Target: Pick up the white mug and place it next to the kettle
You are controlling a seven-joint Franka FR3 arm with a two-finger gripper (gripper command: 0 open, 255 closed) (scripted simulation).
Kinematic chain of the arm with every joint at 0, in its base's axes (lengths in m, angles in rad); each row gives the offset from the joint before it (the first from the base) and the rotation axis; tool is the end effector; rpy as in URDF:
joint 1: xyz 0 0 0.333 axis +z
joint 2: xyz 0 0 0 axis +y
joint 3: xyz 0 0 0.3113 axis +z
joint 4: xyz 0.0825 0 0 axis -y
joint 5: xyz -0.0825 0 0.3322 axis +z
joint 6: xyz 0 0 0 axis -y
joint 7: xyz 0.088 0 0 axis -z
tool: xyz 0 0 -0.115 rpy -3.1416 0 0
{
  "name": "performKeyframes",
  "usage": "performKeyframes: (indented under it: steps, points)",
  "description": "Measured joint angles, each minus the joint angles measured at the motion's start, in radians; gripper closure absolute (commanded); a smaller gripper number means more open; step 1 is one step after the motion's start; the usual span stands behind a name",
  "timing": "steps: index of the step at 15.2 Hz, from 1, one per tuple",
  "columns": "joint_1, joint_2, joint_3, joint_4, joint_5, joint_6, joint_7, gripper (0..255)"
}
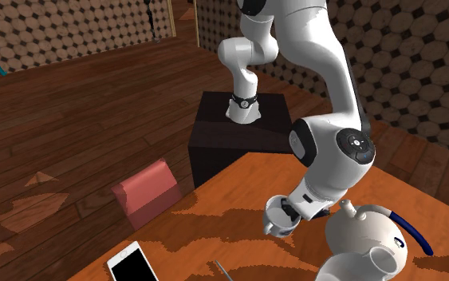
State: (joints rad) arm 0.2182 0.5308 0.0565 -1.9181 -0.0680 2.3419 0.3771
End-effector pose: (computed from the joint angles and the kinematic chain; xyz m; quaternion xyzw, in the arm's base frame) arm 0.5588 0.1543 0.2334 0.9981 -0.0293 -0.0472 0.0251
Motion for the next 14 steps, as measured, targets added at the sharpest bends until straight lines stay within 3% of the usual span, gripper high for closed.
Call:
performKeyframes:
  steps: [4,5,11,14]
  points:
    - [0.0,0.001,0.0,0.0,0.0,0.002,0.0,255]
    - [0.0,0.001,0.0,0.0,0.0,0.002,-0.001,0]
    - [0.0,0.001,0.0,0.0,0.0,0.002,0.0,0]
    - [0.0,-0.041,0.003,0.011,0.004,-0.051,-0.001,0]
